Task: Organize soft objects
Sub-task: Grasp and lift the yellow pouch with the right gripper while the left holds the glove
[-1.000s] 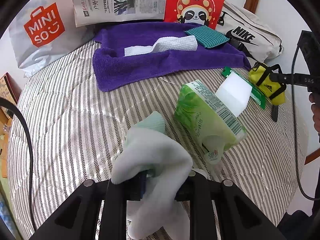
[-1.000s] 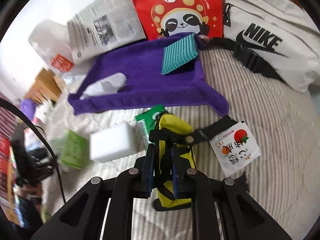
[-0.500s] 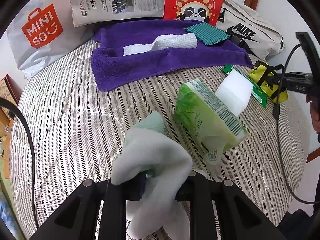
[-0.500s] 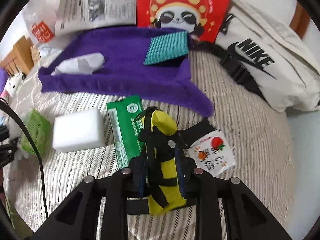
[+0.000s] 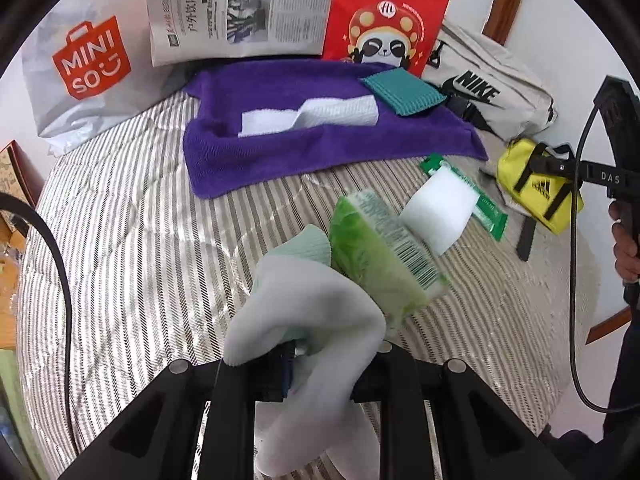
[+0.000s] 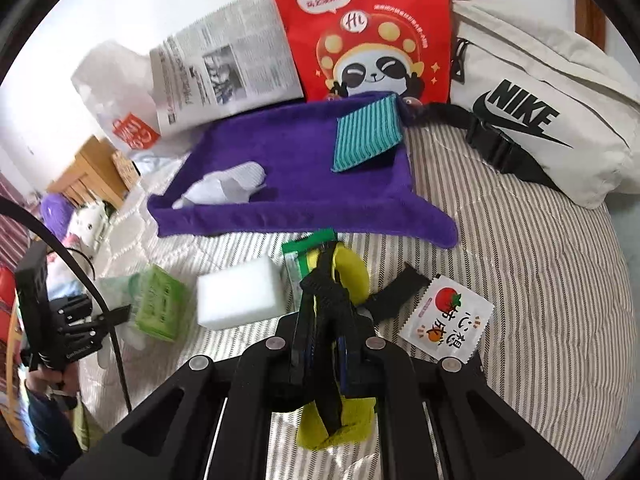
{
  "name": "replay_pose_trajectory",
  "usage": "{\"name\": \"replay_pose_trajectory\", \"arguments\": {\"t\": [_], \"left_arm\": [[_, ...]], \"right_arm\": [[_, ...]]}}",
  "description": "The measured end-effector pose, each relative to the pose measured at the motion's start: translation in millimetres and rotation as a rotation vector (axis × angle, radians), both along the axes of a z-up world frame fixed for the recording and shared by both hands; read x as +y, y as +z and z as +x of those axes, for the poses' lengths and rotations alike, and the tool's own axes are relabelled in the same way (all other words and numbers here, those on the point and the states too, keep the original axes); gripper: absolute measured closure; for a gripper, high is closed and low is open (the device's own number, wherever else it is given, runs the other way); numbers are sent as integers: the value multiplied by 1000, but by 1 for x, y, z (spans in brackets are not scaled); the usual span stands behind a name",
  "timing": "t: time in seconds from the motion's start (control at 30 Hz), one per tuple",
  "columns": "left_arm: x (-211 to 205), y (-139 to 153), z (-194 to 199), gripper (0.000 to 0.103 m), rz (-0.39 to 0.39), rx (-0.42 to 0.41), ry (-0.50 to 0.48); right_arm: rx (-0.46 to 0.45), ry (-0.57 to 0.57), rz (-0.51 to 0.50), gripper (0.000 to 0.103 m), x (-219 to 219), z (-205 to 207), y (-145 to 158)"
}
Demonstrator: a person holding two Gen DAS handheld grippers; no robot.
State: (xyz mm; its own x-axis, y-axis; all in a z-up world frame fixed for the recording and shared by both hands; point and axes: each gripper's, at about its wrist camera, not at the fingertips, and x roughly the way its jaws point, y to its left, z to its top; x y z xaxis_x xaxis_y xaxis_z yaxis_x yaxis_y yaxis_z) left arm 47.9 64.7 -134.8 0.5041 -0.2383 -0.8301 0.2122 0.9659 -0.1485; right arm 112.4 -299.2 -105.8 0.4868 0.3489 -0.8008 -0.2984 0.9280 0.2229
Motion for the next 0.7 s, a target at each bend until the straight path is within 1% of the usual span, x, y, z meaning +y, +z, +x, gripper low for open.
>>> {"name": "replay_pose_trajectory", "arguments": {"t": [0.1, 0.23, 0.33, 0.37, 0.47, 0.5, 0.53, 0.57, 0.6, 0.63, 0.7], "left_arm": [[3, 5, -1, 84, -7, -5, 2], [4, 0, 0, 84, 7, 12, 5], [2, -4, -1, 84, 6, 24, 2], [2, -6, -1, 84, 8, 27, 2], [-1, -10, -1, 84, 14, 38, -5], [-2, -11, -1, 84, 14, 40, -8], [-3, -11, -2, 84, 15, 41, -11], [-4, -12, -2, 84, 15, 42, -11], [-4, -13, -2, 84, 16, 42, -11], [-4, -12, -3, 84, 15, 41, -9], [-3, -12, -3, 84, 5, 37, -9]], "right_arm": [[-15, 18, -44, 94, 4, -5, -1], [42, 39, -135, 94, 11, -11, -26], [70, 54, -147, 93, 8, -19, -37], [76, 57, -159, 91, 7, -21, -39], [79, 62, -230, 89, 8, -28, -48], [80, 63, -230, 90, 7, -29, -50], [76, 61, -214, 95, 5, -30, -50], [61, 67, -216, 96, 5, -33, -48], [41, 82, -238, 97, 8, -37, -45], [-13, 110, -277, 97, 15, -46, -38], [-80, 142, -279, 97, 22, -58, -26]]}}
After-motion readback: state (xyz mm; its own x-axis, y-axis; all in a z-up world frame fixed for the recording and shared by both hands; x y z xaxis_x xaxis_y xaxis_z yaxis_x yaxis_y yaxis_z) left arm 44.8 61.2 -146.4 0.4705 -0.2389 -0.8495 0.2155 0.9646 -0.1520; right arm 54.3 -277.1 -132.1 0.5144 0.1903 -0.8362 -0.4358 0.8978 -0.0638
